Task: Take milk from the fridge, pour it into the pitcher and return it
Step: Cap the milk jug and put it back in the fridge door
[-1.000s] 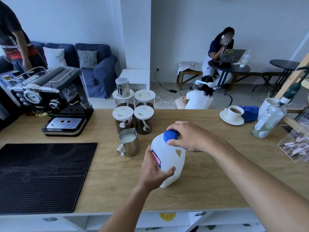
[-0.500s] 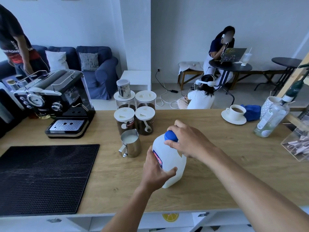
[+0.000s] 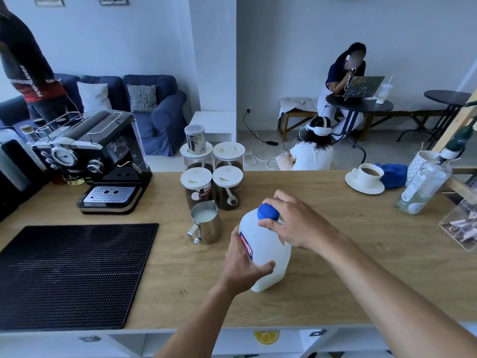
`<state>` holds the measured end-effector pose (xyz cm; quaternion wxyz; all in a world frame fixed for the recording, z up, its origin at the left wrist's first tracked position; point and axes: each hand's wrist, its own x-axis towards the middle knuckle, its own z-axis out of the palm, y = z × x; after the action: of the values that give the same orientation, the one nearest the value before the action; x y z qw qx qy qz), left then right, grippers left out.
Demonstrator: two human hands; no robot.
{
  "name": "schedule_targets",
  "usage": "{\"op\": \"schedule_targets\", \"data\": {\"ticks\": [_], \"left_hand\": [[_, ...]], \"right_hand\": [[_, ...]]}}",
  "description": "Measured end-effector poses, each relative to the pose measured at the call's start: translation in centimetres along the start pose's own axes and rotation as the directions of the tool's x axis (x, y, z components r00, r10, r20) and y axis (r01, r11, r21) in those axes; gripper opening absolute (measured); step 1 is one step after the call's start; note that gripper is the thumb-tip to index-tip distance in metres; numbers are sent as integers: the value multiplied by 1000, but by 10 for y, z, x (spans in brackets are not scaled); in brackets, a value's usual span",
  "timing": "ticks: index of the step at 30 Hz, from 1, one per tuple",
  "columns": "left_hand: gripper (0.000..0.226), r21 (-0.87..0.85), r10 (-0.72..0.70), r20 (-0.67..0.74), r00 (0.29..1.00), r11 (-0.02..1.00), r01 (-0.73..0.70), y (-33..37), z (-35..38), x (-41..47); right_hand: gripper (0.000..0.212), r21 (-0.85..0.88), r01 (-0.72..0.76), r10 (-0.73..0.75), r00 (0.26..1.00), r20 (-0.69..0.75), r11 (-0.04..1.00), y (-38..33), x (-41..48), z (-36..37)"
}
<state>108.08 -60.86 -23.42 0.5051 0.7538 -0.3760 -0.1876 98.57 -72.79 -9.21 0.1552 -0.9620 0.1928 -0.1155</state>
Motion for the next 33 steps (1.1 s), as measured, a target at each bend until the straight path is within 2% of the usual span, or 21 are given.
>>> {"op": "schedule_targets", "data": {"ticks": [5,10,12,17,21,29,33], "left_hand": [[95,-6,0,-5,1000,1000,0,2,0,-3],[93,-5,11,9,1000,1000,-11,-1,-4,-1],[93,-9,12,13,1000,1000,-12,-1,-4,-1],[94,-44,-7,20,1000,999,7,0,-4,-4],[97,-61,-16,26,1000,998,17,0,-4,-5],[90,-49,-23,42,999,998,25,0,-6,-4],[96,-80,-43,54,998,996,48,-1,-5,-3]], "right_hand": [[45,-56,-57,50,991,-122,997,-5,-6,12],[45,-180,-68,24,971,-239,981,-12,-4,21],[44,-171,-87,40,964,-261,981,-14,-4,23],[50,-32,-62,56,985,-166,998,-9,-8,19],[53,-29,2,-3,999,-44,1000,-1,-9,8],[45,-98,-84,64,979,-195,992,-9,-12,18],[48,-42,-57,49,982,-185,997,-5,-14,22]]}}
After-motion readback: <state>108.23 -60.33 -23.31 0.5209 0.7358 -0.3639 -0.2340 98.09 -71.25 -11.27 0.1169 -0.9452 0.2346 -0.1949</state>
